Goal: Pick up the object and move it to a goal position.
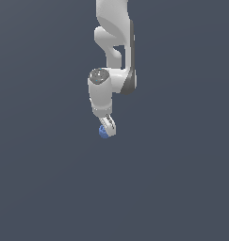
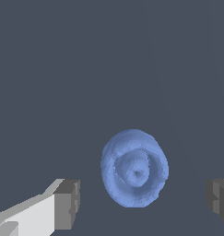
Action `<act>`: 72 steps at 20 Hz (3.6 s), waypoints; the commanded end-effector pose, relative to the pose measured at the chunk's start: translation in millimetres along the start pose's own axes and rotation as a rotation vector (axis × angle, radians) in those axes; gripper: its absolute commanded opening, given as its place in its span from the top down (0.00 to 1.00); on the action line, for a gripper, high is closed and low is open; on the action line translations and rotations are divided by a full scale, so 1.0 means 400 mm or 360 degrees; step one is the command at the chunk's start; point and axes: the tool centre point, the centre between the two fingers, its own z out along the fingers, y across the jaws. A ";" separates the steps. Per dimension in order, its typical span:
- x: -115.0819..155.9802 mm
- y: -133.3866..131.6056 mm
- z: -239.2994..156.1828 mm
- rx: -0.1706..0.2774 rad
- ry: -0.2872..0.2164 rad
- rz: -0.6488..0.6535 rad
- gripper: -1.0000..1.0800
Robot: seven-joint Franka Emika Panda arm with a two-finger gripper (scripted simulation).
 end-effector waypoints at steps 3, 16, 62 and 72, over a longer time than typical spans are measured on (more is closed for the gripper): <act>0.000 0.000 0.003 0.0000 0.0000 0.0000 0.04; -0.001 0.003 0.120 0.0000 0.0000 0.0009 0.04; -0.119 -0.363 -0.343 -0.0001 0.0004 0.0010 1.00; -0.145 -0.460 -0.456 0.0000 0.0001 0.0009 1.00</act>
